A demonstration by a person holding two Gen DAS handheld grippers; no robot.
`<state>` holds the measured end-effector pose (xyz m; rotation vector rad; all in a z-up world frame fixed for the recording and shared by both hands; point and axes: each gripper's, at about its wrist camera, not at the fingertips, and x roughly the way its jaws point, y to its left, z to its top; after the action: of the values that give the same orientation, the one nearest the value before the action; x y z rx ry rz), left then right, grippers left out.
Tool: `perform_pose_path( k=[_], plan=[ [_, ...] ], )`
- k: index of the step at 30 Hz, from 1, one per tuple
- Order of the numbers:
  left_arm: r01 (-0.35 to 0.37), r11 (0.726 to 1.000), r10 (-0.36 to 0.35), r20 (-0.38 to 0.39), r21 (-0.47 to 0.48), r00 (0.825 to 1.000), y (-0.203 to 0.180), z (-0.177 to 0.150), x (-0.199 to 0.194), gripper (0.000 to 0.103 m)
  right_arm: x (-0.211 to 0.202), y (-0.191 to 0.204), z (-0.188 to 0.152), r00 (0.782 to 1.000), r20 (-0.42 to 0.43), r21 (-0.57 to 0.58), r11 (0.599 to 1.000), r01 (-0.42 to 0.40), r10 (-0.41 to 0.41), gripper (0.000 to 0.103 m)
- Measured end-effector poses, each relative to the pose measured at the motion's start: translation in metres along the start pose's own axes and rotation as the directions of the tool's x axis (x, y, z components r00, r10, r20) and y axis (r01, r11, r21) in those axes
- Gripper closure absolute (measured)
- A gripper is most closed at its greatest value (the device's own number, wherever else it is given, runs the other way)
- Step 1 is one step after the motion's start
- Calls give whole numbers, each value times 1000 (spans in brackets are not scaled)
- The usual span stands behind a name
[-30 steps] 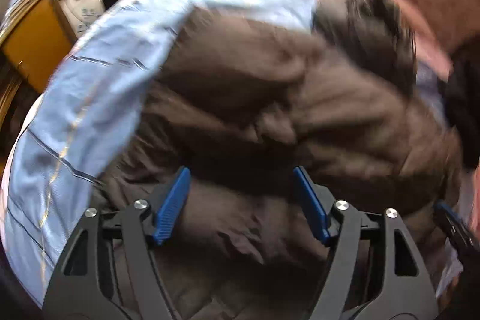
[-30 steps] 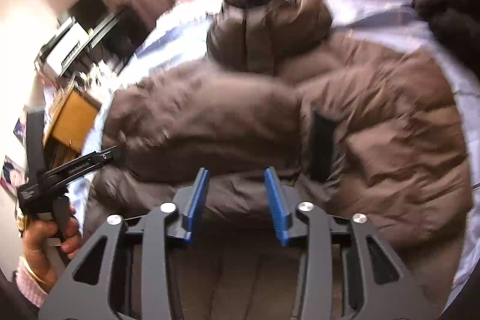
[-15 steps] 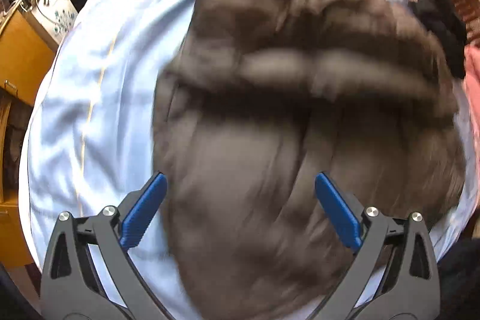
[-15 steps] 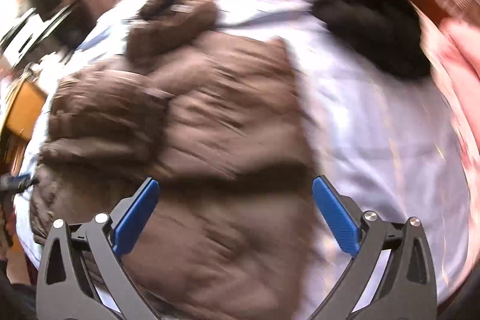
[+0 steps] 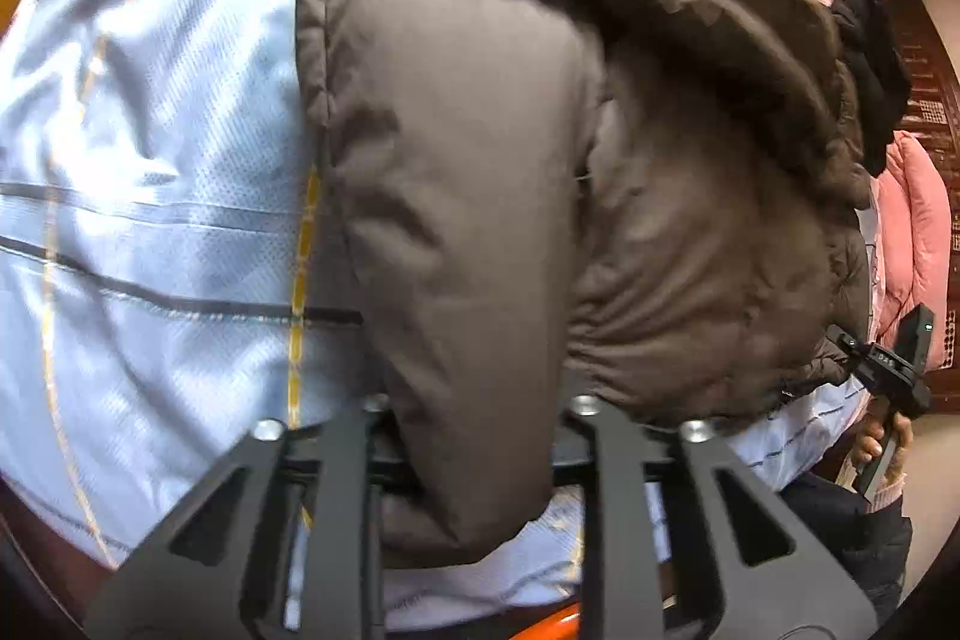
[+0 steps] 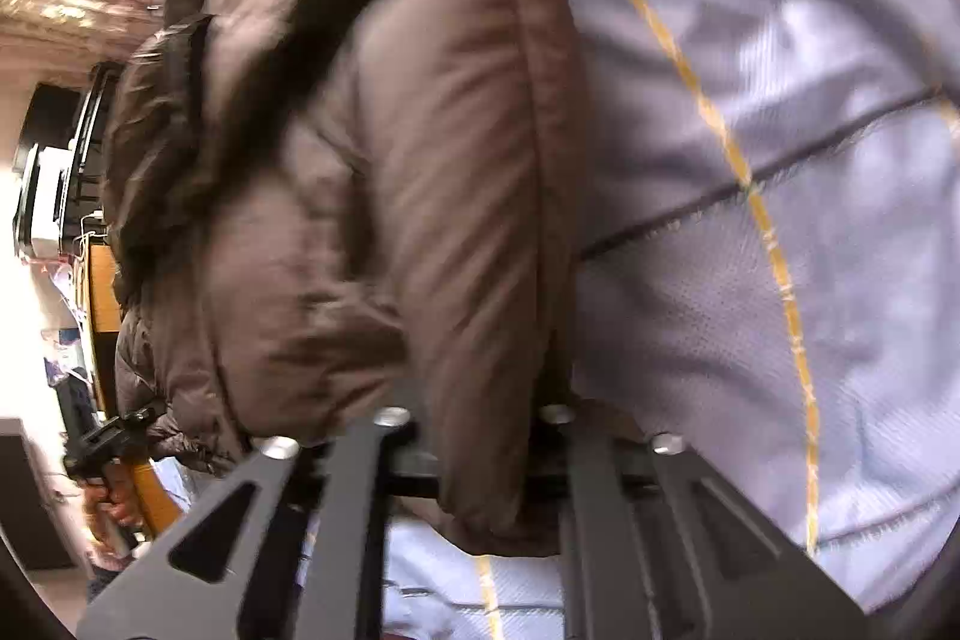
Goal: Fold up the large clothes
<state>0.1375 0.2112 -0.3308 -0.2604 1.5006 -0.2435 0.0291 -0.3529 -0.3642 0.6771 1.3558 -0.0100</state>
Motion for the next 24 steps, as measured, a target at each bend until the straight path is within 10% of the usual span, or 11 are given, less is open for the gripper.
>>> perform_pose_path(
  k=[8,14,16,17,20,22,24],
  plan=[
    [-191,978,194,-28,81,981,-9,-69,-23,85,-63,15,-62,1000,7,-49,999,1,-1,96],
    [-367,920,378,-63,136,924,5,-85,-7,52,-20,-26,-92,985,-141,20,995,101,-97,68],
    [-508,850,501,84,141,861,-8,-83,-33,15,-41,-28,-83,990,-73,41,991,127,-124,42],
    [-577,807,553,179,126,813,-15,-84,-51,11,-58,-23,-79,983,3,39,983,181,-181,24],
    [-688,723,592,456,64,664,-41,-85,-106,11,-121,-13,-72,886,312,72,939,337,-342,23],
    [-603,795,469,556,73,686,-70,-66,-135,14,-135,20,-52,900,369,-4,968,251,-232,43],
    [-402,906,286,513,130,809,-99,-36,-143,19,-125,58,-27,941,312,-99,980,172,-133,60]
  ],
)
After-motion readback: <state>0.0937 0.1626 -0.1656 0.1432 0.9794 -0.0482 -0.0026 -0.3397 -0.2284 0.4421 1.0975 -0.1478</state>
